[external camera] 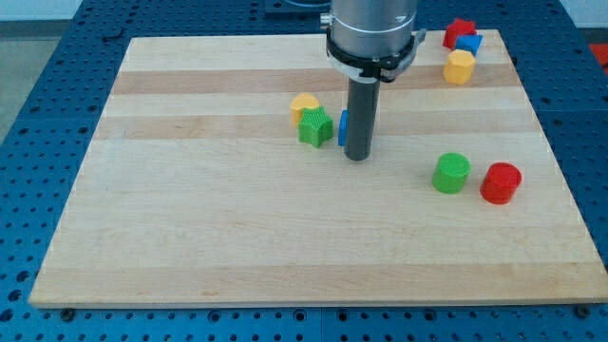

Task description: Nudge the blue cube closer to the green star

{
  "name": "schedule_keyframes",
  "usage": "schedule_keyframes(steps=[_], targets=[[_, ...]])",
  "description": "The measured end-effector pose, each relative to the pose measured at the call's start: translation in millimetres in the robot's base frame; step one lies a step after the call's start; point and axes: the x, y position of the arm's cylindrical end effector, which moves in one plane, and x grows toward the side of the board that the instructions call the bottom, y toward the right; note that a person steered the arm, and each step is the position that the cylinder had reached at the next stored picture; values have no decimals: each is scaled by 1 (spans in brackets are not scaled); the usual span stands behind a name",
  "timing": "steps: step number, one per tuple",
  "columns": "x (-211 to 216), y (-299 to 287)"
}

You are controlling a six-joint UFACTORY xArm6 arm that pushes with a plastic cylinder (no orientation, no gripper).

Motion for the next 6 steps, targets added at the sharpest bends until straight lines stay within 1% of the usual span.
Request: schedule_keyframes(steps=[2, 3, 4, 5, 6], targets=[[-17, 0], [-6, 10], [-3, 39], [-11, 60], [-24, 68]])
